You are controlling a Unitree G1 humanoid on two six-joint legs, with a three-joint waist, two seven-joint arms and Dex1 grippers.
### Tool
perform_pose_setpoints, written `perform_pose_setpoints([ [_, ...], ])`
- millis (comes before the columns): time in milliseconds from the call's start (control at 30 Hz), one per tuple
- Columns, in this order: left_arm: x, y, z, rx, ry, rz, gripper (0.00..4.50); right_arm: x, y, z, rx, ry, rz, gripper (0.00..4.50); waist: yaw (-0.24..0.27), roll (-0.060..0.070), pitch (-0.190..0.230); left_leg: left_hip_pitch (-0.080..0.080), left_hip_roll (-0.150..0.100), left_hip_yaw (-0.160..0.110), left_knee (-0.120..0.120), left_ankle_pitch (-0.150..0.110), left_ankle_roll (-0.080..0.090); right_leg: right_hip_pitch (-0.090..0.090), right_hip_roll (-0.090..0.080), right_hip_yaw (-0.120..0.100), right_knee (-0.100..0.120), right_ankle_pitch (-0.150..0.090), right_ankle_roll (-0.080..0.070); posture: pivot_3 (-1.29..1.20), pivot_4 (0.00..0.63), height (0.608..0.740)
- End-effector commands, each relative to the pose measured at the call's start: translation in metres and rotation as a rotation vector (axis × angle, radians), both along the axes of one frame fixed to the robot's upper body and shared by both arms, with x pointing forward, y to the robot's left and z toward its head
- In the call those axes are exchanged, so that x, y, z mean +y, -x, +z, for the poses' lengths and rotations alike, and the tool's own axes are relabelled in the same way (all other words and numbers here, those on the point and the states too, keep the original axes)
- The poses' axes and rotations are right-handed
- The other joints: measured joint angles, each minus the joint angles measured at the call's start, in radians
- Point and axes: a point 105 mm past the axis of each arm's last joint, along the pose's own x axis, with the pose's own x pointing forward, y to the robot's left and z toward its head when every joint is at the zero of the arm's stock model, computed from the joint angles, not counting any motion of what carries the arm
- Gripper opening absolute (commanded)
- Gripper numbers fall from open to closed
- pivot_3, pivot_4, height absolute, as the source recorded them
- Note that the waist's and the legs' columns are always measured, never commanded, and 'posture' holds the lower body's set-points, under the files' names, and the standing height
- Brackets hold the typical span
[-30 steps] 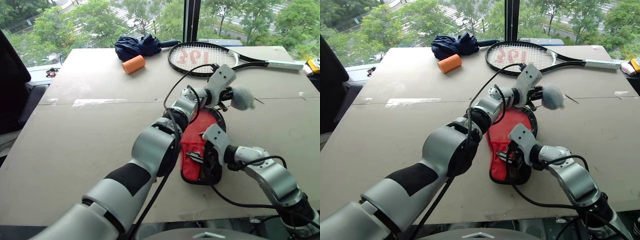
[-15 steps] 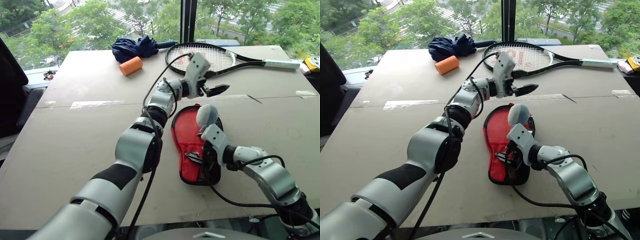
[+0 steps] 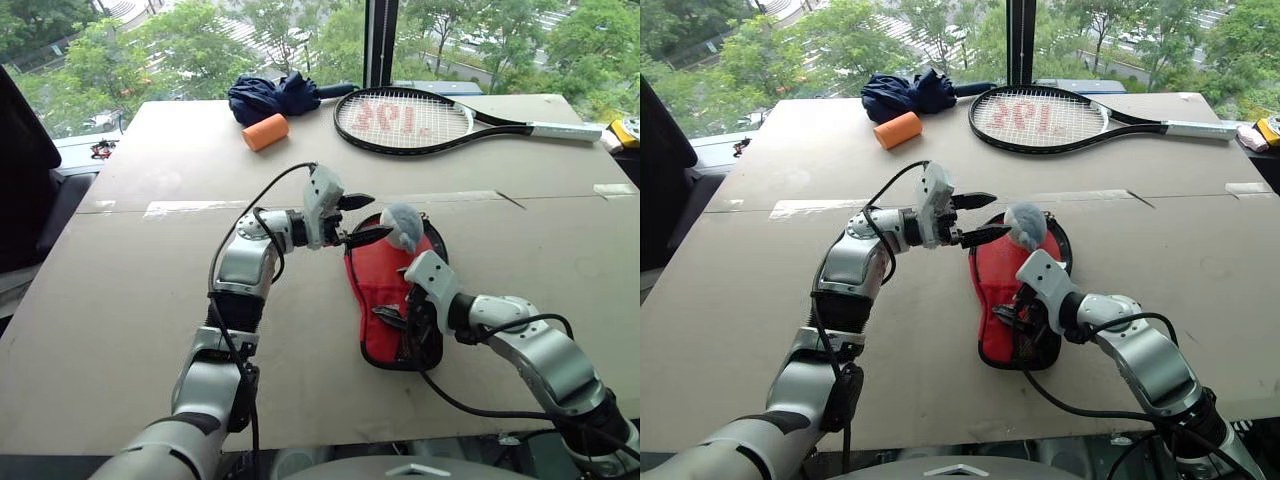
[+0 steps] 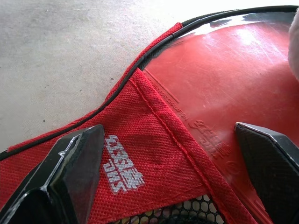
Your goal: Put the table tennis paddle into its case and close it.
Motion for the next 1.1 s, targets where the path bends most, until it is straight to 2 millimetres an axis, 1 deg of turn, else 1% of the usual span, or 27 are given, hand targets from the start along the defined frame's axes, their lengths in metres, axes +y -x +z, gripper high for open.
perform_pose_setpoints([
  [33,0.003,0.022,0.009,-0.011,-0.016,-0.093,4.15,-0.009,0.017,-0.043,0.215,0.058,-0.024,4.50,-0.002,0.001,-0.001,0.000,0.000,0.000,-0.001,0.000,0.000,0.000,0.000,0.000,0.000,0.000,0.000,0.00,0.150,0.740],
  [100,0.008,0.020,-0.010,-0.037,-0.153,-0.072,4.15,-0.008,0.017,-0.043,0.213,0.059,-0.022,4.50,0.000,0.002,-0.002,0.001,0.000,0.000,-0.001,0.000,0.000,0.000,0.000,0.000,0.000,0.000,0.000,0.00,0.150,0.740],
  [167,0.008,0.009,-0.027,-0.038,-0.246,-0.023,4.15,-0.008,0.016,-0.042,0.208,0.061,-0.019,4.50,0.005,0.002,-0.002,0.002,0.000,0.000,-0.001,0.000,0.000,0.001,0.000,-0.001,-0.001,0.000,0.000,0.00,0.150,0.740],
  [200,0.005,0.005,-0.032,-0.036,-0.266,-0.009,4.15,-0.008,0.016,-0.041,0.207,0.061,-0.018,4.50,0.008,0.001,-0.003,0.003,0.000,-0.001,-0.001,0.000,0.000,0.003,0.000,-0.001,-0.001,0.000,0.000,0.00,0.150,0.740],
  [300,-0.003,0.003,-0.045,0.000,-0.288,-0.027,4.15,-0.008,0.015,-0.038,0.193,0.053,-0.024,4.50,0.006,0.001,-0.003,0.005,-0.001,-0.001,-0.001,0.000,0.000,0.005,0.000,-0.002,-0.002,0.000,0.000,0.00,0.150,0.740],
  [400,-0.009,0.001,-0.065,0.022,-0.339,-0.027,4.15,-0.011,0.015,-0.026,0.166,0.034,-0.029,4.50,0.005,0.001,-0.003,0.005,0.000,-0.002,-0.001,0.000,0.000,0.005,0.000,-0.002,-0.002,0.000,0.000,0.00,0.150,0.740],
  [467,-0.011,0.006,-0.078,0.087,-0.332,-0.040,4.15,-0.013,0.020,-0.017,0.155,0.035,-0.005,4.50,0.004,0.001,-0.003,0.004,0.000,-0.002,-0.001,0.000,0.000,0.005,0.000,-0.002,-0.002,0.000,0.000,0.00,0.150,0.740],
  [567,-0.006,0.007,-0.097,0.125,-0.375,-0.021,4.15,-0.024,0.027,0.004,0.151,0.043,0.029,4.50,0.007,0.001,-0.003,0.002,-0.001,-0.003,-0.001,0.000,0.000,0.004,-0.001,-0.003,-0.002,0.000,0.000,0.00,0.150,0.740],
  [600,-0.004,0.006,-0.101,0.125,-0.393,-0.010,4.15,-0.027,0.029,0.012,0.151,0.033,0.038,4.50,0.007,0.001,-0.003,0.002,-0.001,-0.003,-0.001,0.000,0.000,0.004,-0.001,-0.003,-0.002,0.000,0.000,0.00,0.150,0.740],
  [667,-0.002,0.004,-0.103,0.122,-0.404,0.008,4.15,-0.031,0.029,0.036,0.124,-0.027,0.061,4.50,0.007,0.002,-0.003,0.002,-0.001,-0.003,-0.001,0.000,0.000,0.005,-0.001,-0.003,-0.002,0.000,0.000,0.00,0.150,0.740],
  [733,-0.002,0.004,-0.104,0.116,-0.409,0.010,4.15,-0.035,0.018,0.062,0.041,-0.083,0.031,4.50,0.006,0.001,-0.003,0.002,-0.001,-0.003,-0.001,0.000,0.000,0.005,-0.001,-0.003,-0.002,0.000,0.000,0.00,0.150,0.740],
  [800,-0.002,0.003,-0.103,0.118,-0.401,0.017,4.15,-0.038,-0.006,0.085,-0.077,-0.138,-0.063,4.50,0.002,0.002,-0.003,0.003,-0.001,-0.003,-0.001,0.000,0.001,0.005,-0.001,-0.003,-0.001,0.000,0.000,0.00,0.150,0.740],
  [833,-0.002,0.003,-0.103,0.121,-0.397,0.020,4.15,-0.038,-0.018,0.093,-0.125,-0.163,-0.113,4.50,0.002,0.002,-0.003,0.003,0.000,-0.003,-0.001,0.000,0.001,0.005,-0.001,-0.003,-0.001,0.000,0.000,0.00,0.150,0.740],
  [867,-0.003,0.002,-0.103,0.122,-0.395,0.024,4.15,-0.038,-0.027,0.097,-0.154,-0.177,-0.149,4.50,0.002,0.002,-0.003,0.003,0.000,-0.003,-0.001,0.000,0.001,0.005,-0.001,-0.003,-0.001,0.000,0.000,0.00,0.150,0.740],
  [933,-0.004,0.002,-0.104,0.122,-0.393,0.030,4.15,-0.038,-0.042,0.094,-0.196,-0.153,-0.203,4.50,0.005,0.002,-0.003,0.003,0.000,-0.003,-0.001,0.000,0.000,0.005,-0.001,-0.003,-0.001,0.000,0.000,0.00,0.150,0.740],
  [1000,-0.004,0.002,-0.104,0.122,-0.391,0.034,4.15,-0.033,-0.054,0.090,-0.202,-0.160,-0.235,4.50,0.005,0.002,-0.003,0.003,-0.001,-0.004,-0.001,0.000,0.000,0.004,-0.001,-0.004,-0.002,0.000,0.000,0.00,0.150,0.740],
  [1100,-0.005,0.001,-0.104,0.125,-0.384,0.047,4.15,-0.024,-0.061,0.083,-0.201,-0.140,-0.222,4.50,0.002,0.002,-0.003,0.002,-0.001,-0.002,-0.001,0.000,0.000,0.003,-0.001,-0.002,-0.001,0.000,0.000,0.00,0.150,0.740],
])
